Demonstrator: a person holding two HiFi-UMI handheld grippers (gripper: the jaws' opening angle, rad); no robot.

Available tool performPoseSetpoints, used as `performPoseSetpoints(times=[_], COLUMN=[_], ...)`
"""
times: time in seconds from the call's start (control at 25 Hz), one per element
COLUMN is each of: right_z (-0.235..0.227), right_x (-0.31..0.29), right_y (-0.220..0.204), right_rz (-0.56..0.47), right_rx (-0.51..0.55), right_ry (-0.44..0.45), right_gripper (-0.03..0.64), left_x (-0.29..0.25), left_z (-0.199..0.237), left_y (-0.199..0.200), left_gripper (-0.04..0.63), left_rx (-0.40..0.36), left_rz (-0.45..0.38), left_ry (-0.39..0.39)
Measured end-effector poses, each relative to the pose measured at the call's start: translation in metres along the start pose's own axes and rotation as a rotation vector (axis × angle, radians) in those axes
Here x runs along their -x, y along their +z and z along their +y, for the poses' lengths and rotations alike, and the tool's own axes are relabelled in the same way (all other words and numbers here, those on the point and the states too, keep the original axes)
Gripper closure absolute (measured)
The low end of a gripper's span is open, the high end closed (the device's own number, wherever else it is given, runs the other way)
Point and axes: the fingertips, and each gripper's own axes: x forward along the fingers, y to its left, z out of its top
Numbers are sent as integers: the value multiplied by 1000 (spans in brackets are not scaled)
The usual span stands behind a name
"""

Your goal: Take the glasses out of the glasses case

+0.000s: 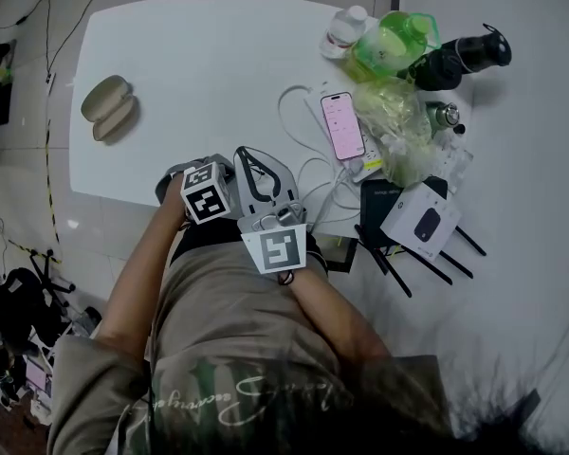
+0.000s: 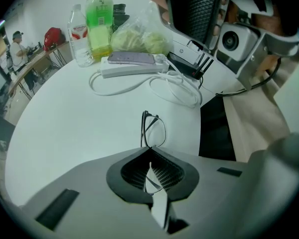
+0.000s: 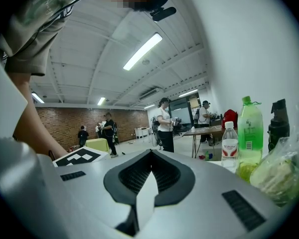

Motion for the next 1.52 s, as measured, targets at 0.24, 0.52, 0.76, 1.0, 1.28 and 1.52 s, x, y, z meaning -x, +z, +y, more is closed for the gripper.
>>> performPoseSetpoints(times=[0.24,0.52,0.76,1.0,1.28,1.52], right_z=[1,-9,-11,-20,-20,-28], right_x=[7,17,30,33,39,48], right_y=[-3,0,5,3,-3,-2], right_rz=[20,13,-2,11,70,60], right_rx=[24,25,39,57,81,49], right_ry=[39,62,109,93,57,7], right_gripper=[604,604,604,604,604,604], left_x=[-4,-6,-9,-16,-13,-21], left_z=[-4,-6,-7,-8,-4,-10], left_y=[8,20,29,32,39,46], left_gripper=[578,578,578,578,578,578], left_rx=[-7,0,8,-27,-40,-88], left_rz=[11,24,35,59,25,39], left_ry=[5,13,32,47,33,4])
